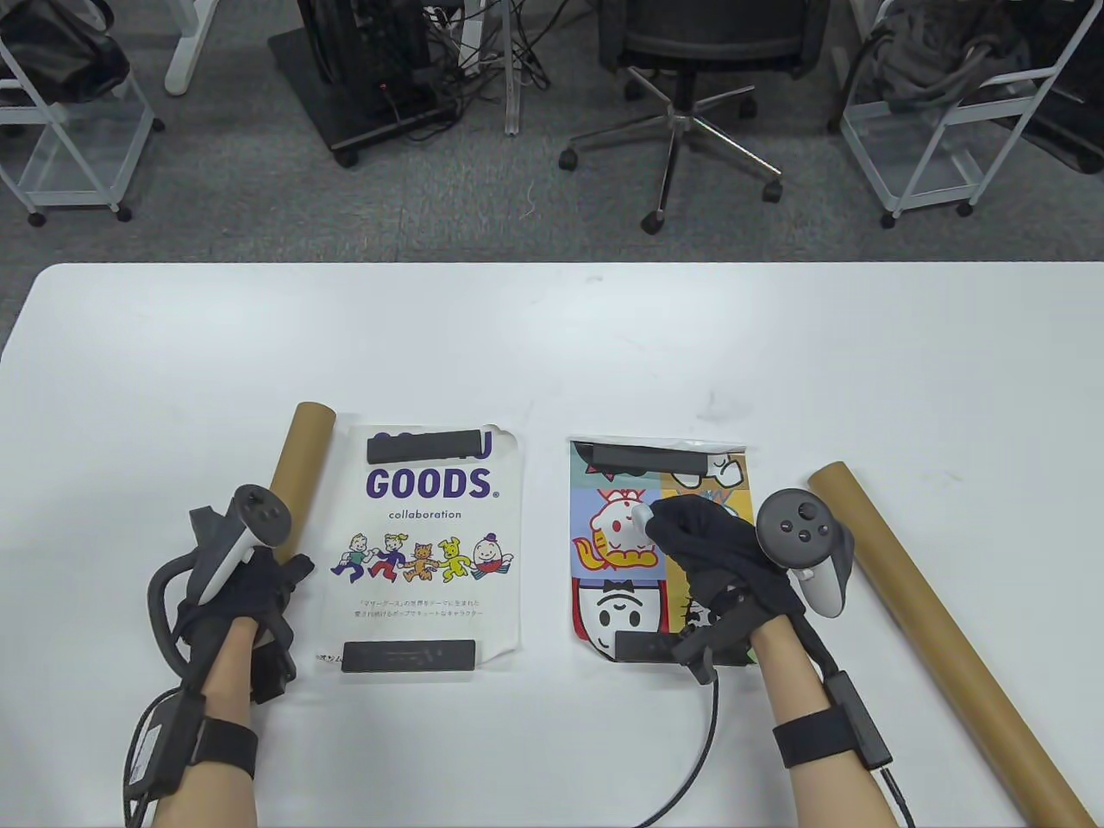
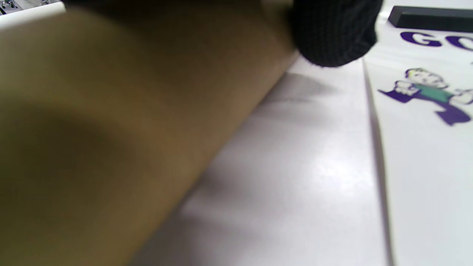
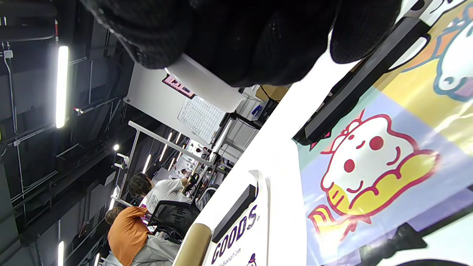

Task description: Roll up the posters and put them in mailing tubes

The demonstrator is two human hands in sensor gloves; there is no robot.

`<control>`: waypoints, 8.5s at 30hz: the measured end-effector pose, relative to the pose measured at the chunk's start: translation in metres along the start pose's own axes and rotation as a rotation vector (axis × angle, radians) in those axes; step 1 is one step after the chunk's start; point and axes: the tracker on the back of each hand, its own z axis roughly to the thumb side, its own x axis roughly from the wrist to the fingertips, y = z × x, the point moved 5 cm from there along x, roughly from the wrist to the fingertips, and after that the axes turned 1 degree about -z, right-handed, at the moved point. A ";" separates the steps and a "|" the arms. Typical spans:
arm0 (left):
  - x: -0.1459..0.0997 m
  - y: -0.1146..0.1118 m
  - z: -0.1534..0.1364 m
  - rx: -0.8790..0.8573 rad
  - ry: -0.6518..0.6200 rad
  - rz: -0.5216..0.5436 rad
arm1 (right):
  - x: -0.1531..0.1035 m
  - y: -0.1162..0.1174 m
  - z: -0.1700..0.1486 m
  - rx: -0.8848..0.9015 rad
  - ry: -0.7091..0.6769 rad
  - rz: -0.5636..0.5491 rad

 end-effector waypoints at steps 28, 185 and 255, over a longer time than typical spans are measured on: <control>-0.074 0.044 0.067 0.151 -0.428 0.424 | 0.000 0.004 0.000 -0.008 0.000 0.009; 0.036 0.062 0.232 0.411 -0.370 0.333 | -0.024 -0.053 -0.031 -0.486 0.086 -0.025; -0.132 -0.065 0.159 0.732 -0.710 0.085 | -0.031 -0.036 -0.014 -0.528 0.037 0.028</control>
